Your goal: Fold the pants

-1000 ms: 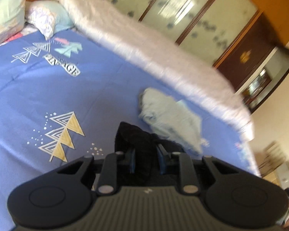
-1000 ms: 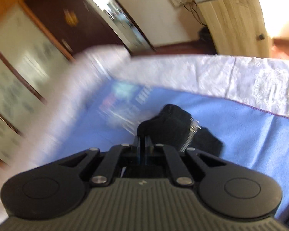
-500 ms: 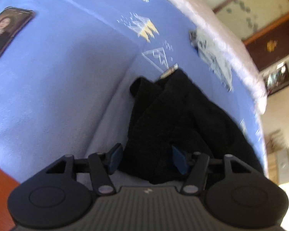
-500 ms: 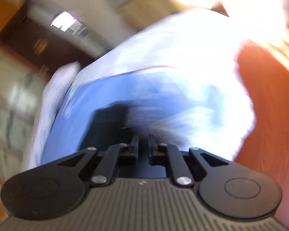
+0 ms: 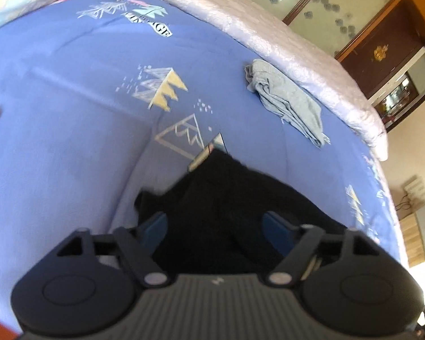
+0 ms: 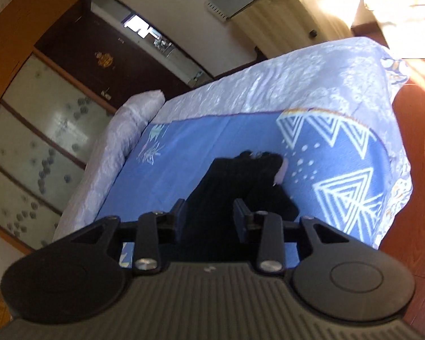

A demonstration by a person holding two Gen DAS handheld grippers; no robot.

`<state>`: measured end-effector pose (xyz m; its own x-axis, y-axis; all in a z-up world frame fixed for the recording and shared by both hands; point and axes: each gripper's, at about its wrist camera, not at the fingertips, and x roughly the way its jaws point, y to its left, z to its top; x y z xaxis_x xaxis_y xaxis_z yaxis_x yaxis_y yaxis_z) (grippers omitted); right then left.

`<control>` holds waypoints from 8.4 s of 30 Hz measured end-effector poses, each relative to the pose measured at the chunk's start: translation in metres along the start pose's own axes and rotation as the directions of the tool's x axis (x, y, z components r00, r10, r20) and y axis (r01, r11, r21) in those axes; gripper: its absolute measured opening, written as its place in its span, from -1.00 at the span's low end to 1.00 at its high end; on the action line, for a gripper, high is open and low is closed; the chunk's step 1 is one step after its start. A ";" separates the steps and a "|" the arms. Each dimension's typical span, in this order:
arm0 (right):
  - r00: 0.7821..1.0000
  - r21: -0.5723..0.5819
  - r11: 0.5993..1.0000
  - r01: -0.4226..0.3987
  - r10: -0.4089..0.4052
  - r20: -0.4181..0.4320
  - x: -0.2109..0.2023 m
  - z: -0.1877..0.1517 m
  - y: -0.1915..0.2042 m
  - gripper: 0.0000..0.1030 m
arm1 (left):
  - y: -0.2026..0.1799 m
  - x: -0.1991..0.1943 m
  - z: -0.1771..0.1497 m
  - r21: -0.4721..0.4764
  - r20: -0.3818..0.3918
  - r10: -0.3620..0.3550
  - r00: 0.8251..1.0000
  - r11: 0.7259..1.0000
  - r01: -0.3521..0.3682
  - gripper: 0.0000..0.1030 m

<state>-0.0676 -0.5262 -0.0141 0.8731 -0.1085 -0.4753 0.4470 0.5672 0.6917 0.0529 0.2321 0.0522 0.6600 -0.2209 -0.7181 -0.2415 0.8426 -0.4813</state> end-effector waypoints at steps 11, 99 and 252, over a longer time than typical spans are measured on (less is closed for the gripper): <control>0.990 -0.085 0.996 0.009 -0.021 -0.139 0.030 -0.046 0.037 -0.19 | -0.025 0.104 0.029 0.241 -0.244 0.190 0.951 0.962 -0.130 -0.66; 0.929 -0.874 0.322 -0.365 0.196 -0.315 0.142 -0.284 0.504 -0.78 | -0.027 -0.041 0.058 0.072 0.248 -0.357 0.901 0.934 0.350 -0.70; 0.822 -0.826 0.220 -0.519 -0.139 -0.553 0.001 -0.209 0.172 -0.75 | 0.078 -0.022 -0.030 -0.323 -0.060 -0.049 0.997 0.946 0.027 -0.55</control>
<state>-0.0303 -0.2585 -0.0093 0.5478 0.2836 -0.7871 -0.5154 0.8554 -0.0505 -0.0015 0.2881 0.0154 0.6273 -0.2910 -0.7224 -0.4401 0.6328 -0.6371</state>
